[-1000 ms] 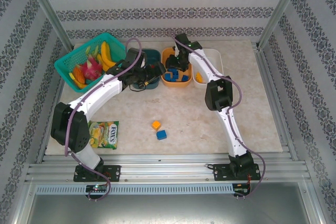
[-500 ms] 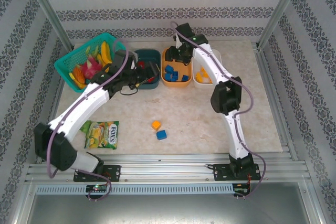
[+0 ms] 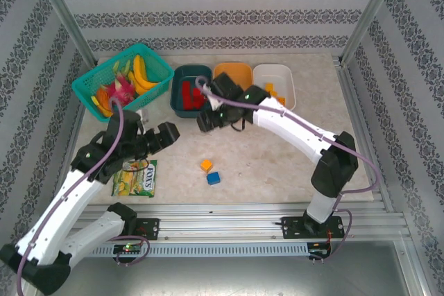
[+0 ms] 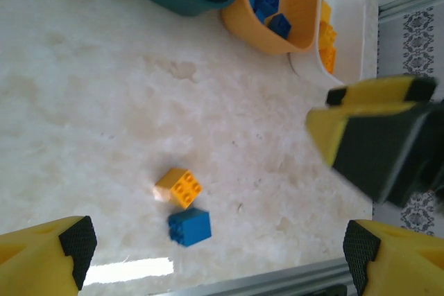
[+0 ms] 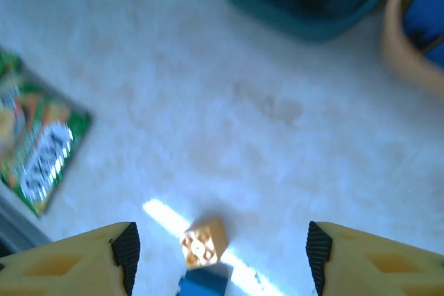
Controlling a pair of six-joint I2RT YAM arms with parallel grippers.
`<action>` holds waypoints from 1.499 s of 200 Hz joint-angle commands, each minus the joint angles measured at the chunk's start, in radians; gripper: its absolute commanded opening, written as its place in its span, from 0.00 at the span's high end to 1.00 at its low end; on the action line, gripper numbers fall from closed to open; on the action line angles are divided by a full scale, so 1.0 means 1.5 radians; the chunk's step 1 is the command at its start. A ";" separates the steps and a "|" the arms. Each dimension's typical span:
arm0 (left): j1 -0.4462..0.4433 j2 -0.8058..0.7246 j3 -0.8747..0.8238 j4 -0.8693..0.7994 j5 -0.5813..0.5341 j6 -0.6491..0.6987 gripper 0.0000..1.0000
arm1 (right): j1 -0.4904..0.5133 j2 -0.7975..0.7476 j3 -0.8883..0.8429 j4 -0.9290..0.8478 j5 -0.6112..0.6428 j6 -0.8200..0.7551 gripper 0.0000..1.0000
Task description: Sort the legos into containers by color
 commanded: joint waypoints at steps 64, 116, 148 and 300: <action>0.007 -0.244 -0.155 -0.139 0.030 -0.133 0.06 | 0.135 0.044 -0.157 0.045 0.010 -0.013 0.26; 0.007 -0.248 -0.154 -0.146 0.030 -0.128 0.06 | 0.136 0.144 -0.118 0.036 0.061 -0.017 0.27; 0.007 -0.253 -0.160 -0.131 0.045 -0.126 0.06 | 0.136 0.181 -0.077 0.022 0.087 -0.036 0.30; 0.005 -0.171 -0.177 0.047 0.091 -0.148 0.07 | 0.049 0.141 0.022 -0.038 0.061 -0.037 0.69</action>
